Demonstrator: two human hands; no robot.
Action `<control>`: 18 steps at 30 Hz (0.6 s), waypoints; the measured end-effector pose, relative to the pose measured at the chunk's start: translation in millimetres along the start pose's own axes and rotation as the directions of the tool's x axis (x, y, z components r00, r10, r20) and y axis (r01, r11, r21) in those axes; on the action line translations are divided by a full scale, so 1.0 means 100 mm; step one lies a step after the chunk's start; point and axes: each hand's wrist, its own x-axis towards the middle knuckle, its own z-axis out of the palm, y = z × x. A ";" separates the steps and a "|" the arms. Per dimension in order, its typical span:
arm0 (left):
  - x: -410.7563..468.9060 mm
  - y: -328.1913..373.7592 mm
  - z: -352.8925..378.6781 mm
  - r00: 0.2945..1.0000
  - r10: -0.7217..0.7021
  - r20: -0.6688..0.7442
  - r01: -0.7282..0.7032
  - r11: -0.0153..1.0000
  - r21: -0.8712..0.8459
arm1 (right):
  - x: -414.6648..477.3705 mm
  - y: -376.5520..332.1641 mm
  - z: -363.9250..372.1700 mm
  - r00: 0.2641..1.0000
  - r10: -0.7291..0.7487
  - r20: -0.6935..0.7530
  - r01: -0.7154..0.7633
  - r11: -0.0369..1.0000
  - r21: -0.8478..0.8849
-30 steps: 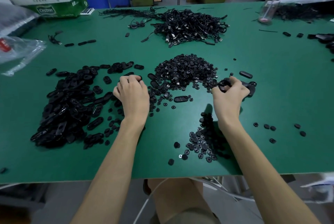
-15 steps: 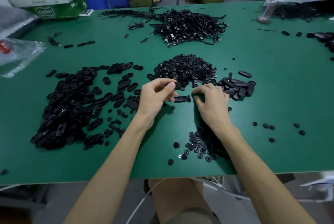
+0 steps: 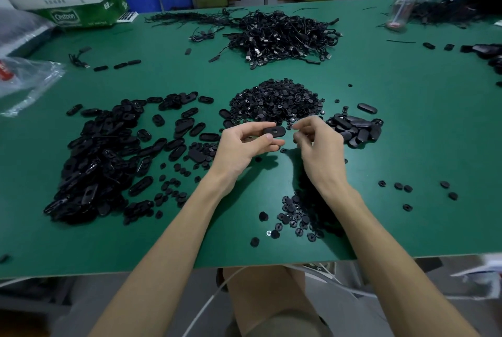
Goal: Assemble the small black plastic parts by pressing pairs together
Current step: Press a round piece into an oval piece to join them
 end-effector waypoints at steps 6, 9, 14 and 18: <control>-0.02 0.01 0.02 1.000 0.018 -0.021 -0.019 1.000 -0.014 | 0.01 -0.03 -0.04 0.994 0.090 0.060 -0.103 0.955 0.279; -0.03 0.01 0.02 0.999 0.017 -0.045 -0.019 0.999 -0.039 | 0.01 -0.03 -0.04 0.992 0.074 0.099 -0.103 0.940 0.325; -0.02 0.02 0.01 0.997 0.014 -0.078 -0.020 0.997 -0.077 | -0.01 -0.05 -0.05 0.983 0.081 0.162 -0.153 0.853 0.500; -0.01 0.01 -0.01 0.993 0.032 -0.117 -0.040 0.997 -0.066 | -0.01 -0.06 -0.05 0.978 0.085 0.191 -0.177 0.821 0.542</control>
